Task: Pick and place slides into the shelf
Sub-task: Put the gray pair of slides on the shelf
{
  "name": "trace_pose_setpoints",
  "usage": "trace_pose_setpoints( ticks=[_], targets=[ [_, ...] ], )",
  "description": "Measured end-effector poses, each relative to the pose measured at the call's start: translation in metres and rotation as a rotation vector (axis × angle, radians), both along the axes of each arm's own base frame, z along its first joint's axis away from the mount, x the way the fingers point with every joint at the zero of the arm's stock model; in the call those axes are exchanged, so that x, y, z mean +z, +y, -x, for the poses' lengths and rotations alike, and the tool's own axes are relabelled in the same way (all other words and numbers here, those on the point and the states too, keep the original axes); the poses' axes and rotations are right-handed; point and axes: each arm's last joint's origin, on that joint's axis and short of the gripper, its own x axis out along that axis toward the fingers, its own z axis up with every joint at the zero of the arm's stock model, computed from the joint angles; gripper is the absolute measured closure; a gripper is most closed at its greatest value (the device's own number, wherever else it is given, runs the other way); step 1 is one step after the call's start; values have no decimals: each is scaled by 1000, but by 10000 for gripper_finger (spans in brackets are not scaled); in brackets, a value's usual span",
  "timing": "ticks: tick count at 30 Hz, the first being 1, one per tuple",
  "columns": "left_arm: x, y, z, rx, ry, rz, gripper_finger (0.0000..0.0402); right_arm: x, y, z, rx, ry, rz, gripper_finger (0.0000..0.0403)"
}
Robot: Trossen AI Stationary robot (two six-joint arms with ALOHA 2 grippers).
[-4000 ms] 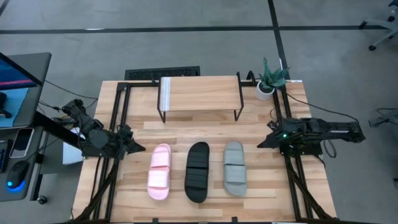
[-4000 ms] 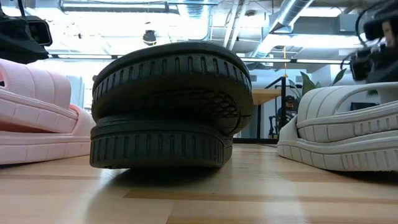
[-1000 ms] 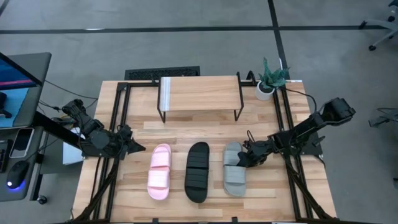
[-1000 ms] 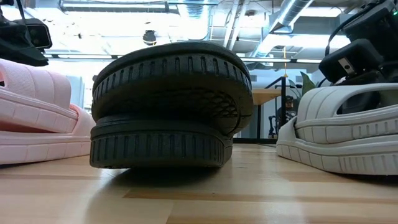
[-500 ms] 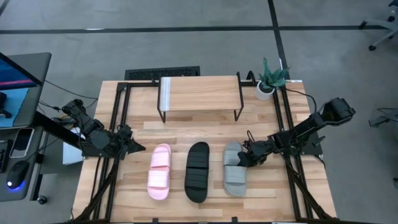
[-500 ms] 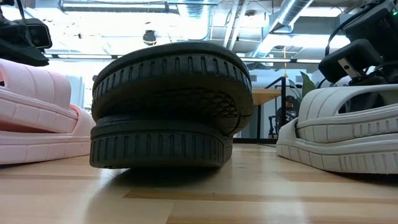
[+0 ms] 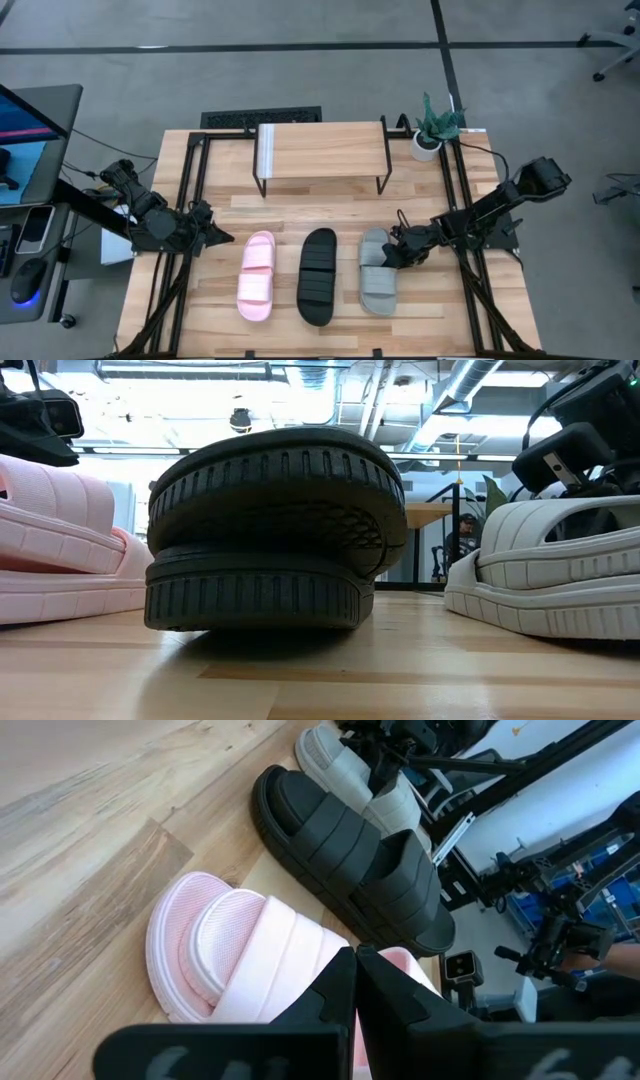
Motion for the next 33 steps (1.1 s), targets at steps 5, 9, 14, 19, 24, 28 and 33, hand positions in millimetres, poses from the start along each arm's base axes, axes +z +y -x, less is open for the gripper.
trace_pose_setpoints(
  ticks=[5, 9, 14, 19, 24, 28, 33],
  targets=[
    [0, 0, 0, 0, 0, 0, 401, 4, 0, 1, 1, -21, -6, 300],
    [0, 0, 0, 0, 0, 1, 401, 7, -1, 2, 3, -30, -7, 302],
    [0, 0, 0, 1, 0, 2, 401, 10, -1, 2, 7, -52, -10, 306],
    [0, 0, 0, 0, 0, 2, 401, 15, 0, 2, 10, -82, -23, 307],
    [0, 0, 0, 1, 0, 2, 401, 23, 0, 2, 13, -130, -40, 308],
    [0, 0, 0, 1, -1, 3, 401, 32, -1, 2, 18, -184, -51, 308],
    [0, 0, 0, 0, -1, 3, 401, 48, 0, -1, 45, -216, -20, 308]
  ],
)
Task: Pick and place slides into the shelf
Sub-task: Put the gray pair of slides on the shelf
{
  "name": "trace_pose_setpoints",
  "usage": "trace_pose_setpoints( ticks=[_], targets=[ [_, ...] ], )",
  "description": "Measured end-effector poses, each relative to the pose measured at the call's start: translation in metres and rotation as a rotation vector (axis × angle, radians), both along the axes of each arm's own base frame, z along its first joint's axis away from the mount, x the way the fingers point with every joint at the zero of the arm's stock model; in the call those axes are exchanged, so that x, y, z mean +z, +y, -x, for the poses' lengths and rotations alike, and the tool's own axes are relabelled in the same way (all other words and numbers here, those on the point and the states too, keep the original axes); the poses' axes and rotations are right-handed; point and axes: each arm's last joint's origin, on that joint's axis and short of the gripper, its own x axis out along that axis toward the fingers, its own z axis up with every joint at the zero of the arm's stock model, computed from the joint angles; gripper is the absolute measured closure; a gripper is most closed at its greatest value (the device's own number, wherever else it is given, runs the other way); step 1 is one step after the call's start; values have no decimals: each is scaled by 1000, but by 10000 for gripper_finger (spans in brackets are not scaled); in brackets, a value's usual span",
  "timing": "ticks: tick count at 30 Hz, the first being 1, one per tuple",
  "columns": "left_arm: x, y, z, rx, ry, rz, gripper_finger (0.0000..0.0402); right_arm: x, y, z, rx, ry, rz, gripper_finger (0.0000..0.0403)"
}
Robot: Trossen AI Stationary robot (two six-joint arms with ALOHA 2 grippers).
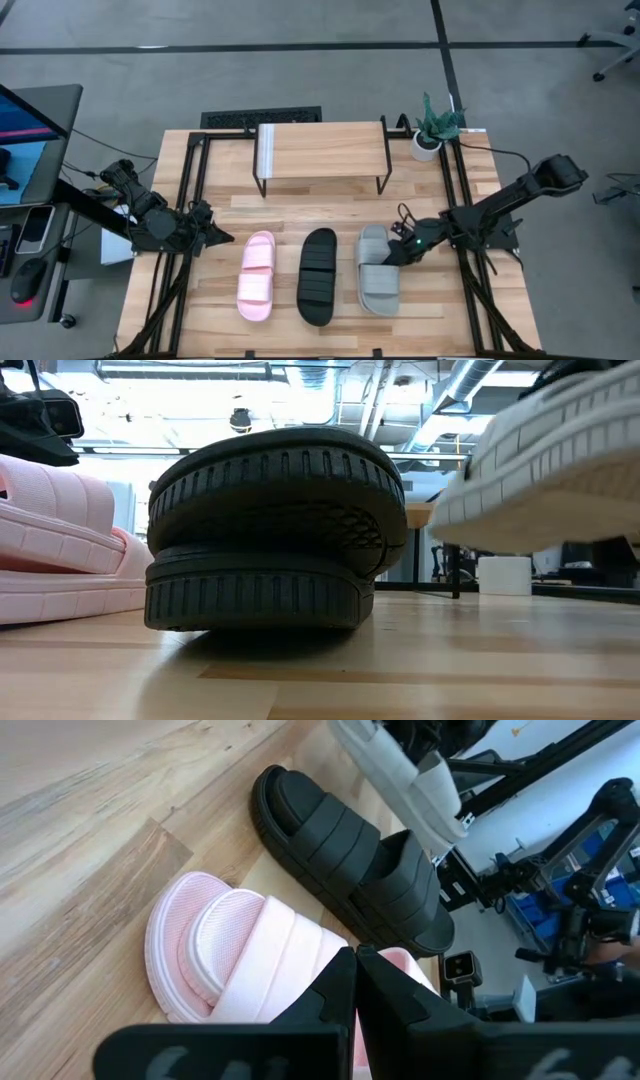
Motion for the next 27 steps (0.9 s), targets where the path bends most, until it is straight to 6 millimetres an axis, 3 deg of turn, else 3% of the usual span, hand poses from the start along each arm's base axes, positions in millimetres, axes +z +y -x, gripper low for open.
trace_pose_setpoints(
  ticks=[9, 20, 27],
  targets=[
    [0, 0, 0, 0, 0, 0, 401, 59, -13, -6, 37, 34, 232, 311],
    [0, 0, 0, 3, 0, 9, 401, 156, -45, 12, 4, 19, 562, 311],
    [0, 0, 0, 8, -2, 8, 401, 203, -65, 17, -12, -7, 753, 311]
  ],
)
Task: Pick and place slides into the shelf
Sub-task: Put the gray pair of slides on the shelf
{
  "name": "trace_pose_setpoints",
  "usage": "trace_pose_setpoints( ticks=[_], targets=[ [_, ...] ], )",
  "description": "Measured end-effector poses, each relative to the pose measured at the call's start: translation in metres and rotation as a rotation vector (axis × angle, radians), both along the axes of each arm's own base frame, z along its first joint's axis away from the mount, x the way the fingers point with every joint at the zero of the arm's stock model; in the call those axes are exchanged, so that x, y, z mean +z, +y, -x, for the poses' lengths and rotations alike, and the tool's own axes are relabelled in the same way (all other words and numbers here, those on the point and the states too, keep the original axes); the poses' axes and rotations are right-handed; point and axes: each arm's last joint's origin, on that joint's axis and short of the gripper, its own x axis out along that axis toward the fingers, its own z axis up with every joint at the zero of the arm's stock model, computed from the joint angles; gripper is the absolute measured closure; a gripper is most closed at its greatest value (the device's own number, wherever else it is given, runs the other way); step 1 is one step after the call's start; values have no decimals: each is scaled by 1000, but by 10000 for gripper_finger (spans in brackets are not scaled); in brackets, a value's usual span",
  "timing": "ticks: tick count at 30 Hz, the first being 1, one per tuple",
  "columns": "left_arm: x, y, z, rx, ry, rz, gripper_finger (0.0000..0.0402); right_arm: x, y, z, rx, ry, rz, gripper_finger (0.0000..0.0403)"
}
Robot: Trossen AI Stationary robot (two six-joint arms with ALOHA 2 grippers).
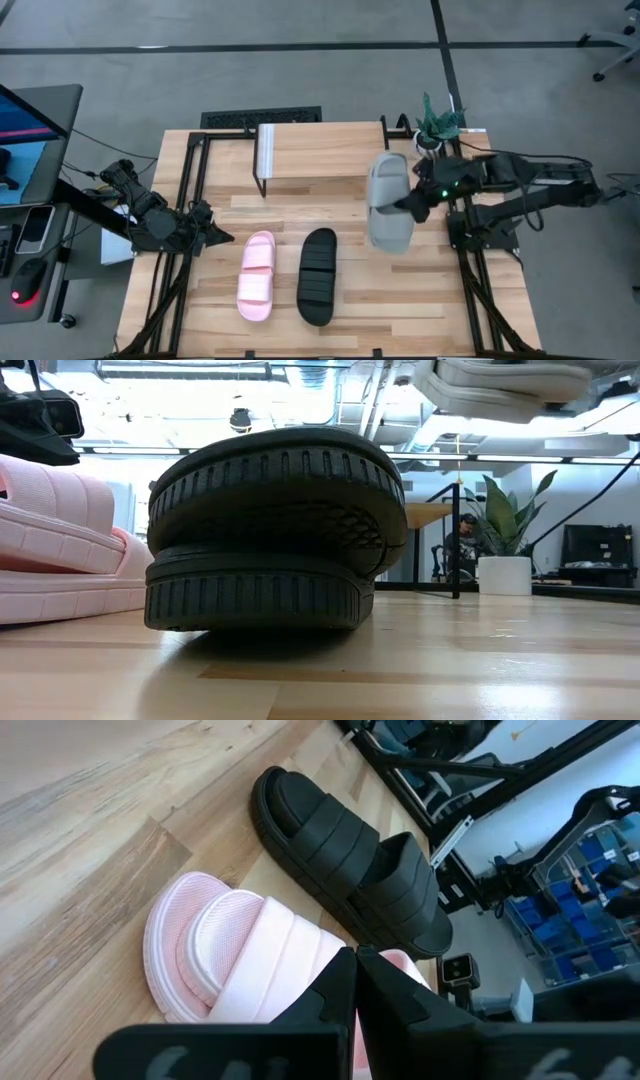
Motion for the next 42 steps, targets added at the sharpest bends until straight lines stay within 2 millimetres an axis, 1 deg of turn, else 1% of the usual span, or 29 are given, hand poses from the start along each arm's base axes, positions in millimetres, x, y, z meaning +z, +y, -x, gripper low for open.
trace_pose_setpoints(
  ticks=[5, 10, 15, 18, 25, 28, 32, 42],
  targets=[
    [0, 0, 0, 1, -1, 1, 401, 25, -16, -2, -1, -40, 102, 311],
    [0, 0, 0, 6, -1, 7, 401, 45, -34, 0, -3, 16, 129, 311],
    [0, 0, 0, 7, -1, 9, 401, 64, -55, -3, 0, 55, 161, 311],
    [0, 0, 0, 7, -1, 10, 401, 75, -68, -6, 7, 67, 152, 311],
    [0, 0, 0, 7, 0, 10, 401, 93, -103, -12, 41, 115, 43, 312],
    [0, 0, 0, 7, 0, 10, 402, 96, -117, -16, 57, 119, 2, 312],
    [0, 0, 0, 7, 0, 10, 401, 96, -138, -23, 65, 123, -50, 312],
    [0, 0, 0, 7, 0, 10, 401, 77, -185, -30, 29, 178, -160, 312]
  ],
)
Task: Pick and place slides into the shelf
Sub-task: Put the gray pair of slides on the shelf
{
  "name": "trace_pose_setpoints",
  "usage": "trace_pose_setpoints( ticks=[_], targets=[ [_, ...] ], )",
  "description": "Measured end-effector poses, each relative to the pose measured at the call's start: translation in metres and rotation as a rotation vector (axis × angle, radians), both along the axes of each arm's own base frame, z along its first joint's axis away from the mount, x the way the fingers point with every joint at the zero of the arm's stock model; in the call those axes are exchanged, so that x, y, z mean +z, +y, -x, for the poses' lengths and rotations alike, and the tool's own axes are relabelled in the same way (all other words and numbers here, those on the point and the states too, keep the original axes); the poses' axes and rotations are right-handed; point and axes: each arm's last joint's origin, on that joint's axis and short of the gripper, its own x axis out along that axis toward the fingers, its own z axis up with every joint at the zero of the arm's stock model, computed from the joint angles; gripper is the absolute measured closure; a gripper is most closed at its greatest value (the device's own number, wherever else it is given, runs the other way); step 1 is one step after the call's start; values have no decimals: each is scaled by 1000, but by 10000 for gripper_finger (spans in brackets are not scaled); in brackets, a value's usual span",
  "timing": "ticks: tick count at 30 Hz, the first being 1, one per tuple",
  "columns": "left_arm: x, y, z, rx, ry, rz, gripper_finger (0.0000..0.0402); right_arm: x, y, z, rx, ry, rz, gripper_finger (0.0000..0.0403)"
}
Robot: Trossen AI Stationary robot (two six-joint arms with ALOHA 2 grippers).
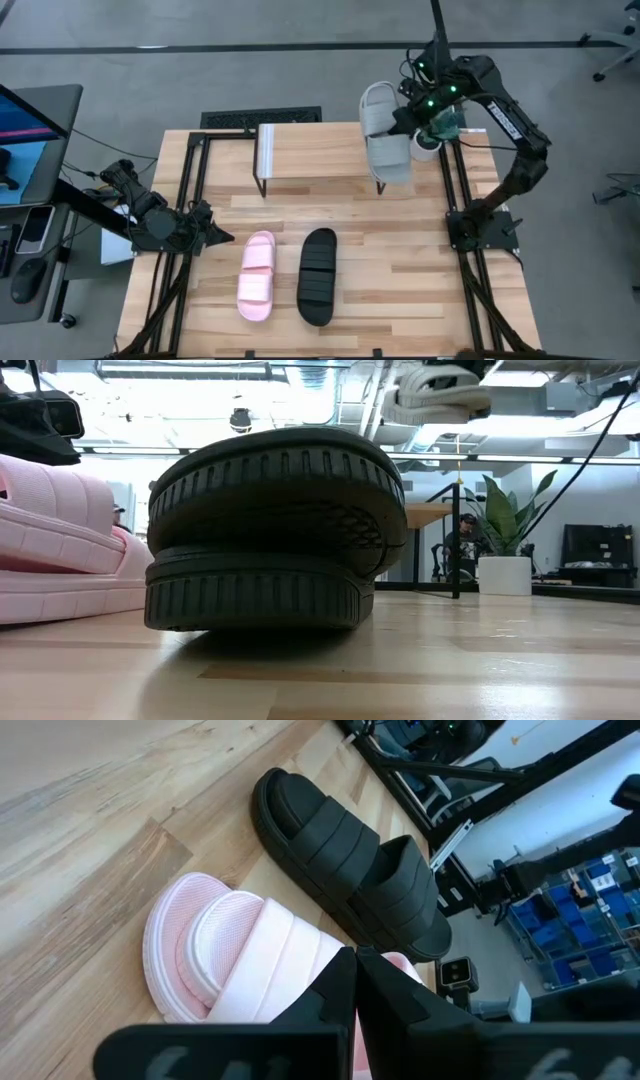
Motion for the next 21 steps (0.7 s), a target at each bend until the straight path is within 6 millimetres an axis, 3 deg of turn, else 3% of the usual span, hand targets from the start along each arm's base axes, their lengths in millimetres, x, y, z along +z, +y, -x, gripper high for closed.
trace_pose_setpoints(
  ticks=[11, 21],
  targets=[
    [0, 0, 0, -2, 0, -7, 401, -24, -38, -6, -55, 10, -91, 312],
    [0, 0, 0, -6, -1, -16, 402, -39, -57, -18, -65, -20, -141, 312]
  ],
)
